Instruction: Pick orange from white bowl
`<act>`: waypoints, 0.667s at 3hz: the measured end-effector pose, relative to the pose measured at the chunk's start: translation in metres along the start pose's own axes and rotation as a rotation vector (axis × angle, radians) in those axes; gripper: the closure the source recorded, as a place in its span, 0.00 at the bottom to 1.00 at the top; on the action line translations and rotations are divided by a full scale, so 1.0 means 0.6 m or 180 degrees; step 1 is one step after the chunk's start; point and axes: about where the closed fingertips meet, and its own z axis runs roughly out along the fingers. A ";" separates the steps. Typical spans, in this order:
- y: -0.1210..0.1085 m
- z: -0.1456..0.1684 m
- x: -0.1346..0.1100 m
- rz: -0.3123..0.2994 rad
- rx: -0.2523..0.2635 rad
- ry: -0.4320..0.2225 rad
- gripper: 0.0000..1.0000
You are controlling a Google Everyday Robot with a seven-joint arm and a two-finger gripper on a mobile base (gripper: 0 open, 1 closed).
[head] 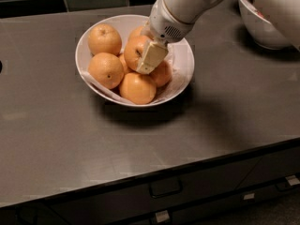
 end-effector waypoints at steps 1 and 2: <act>-0.005 0.010 -0.001 -0.0008 -0.0034 -0.0007 0.36; -0.005 0.010 -0.001 -0.0009 -0.0034 -0.0007 0.55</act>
Offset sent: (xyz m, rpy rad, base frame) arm 0.0042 0.0028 -0.0032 0.0003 0.0070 0.0073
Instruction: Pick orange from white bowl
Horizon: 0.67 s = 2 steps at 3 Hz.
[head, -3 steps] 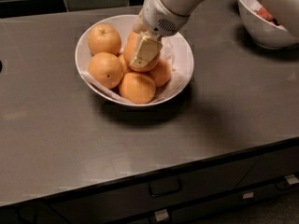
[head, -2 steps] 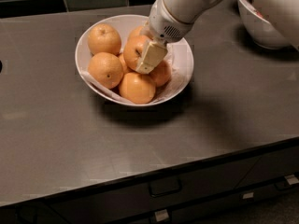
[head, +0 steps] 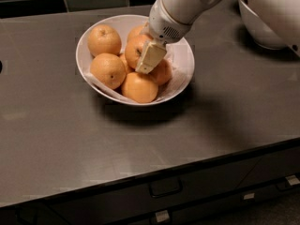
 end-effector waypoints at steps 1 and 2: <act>0.000 0.000 0.000 0.0000 0.0001 -0.0001 0.78; 0.003 -0.010 -0.012 -0.0033 0.0041 -0.0052 0.99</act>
Offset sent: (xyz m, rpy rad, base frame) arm -0.0078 0.0038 0.0183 0.0314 -0.0390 0.0096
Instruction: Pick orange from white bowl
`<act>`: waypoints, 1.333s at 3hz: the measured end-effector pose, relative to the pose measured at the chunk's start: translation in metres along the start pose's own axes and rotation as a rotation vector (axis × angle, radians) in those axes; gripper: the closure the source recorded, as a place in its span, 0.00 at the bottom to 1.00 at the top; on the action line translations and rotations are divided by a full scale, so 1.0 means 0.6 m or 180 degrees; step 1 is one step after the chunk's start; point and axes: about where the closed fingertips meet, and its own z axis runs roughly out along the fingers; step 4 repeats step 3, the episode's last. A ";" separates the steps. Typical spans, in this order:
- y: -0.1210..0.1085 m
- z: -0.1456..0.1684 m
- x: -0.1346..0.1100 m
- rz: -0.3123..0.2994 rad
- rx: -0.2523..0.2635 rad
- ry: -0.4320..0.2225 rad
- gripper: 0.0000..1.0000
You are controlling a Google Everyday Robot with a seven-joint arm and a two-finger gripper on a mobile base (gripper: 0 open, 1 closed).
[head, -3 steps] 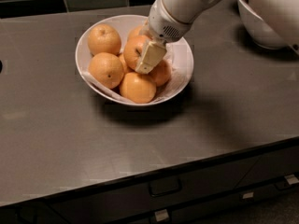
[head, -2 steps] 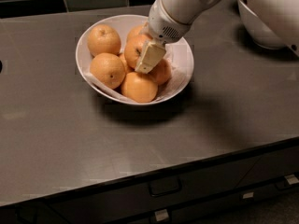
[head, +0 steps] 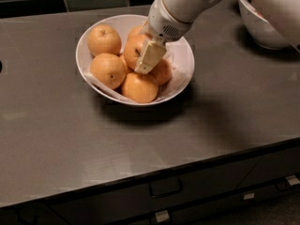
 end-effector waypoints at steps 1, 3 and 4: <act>0.006 -0.032 -0.030 -0.0109 0.0126 -0.0049 1.00; 0.011 -0.073 -0.063 -0.0240 0.0299 -0.0079 1.00; 0.011 -0.073 -0.063 -0.0240 0.0299 -0.0079 1.00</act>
Offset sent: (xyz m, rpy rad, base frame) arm -0.0371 0.0152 0.0824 0.0122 -0.1965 0.0293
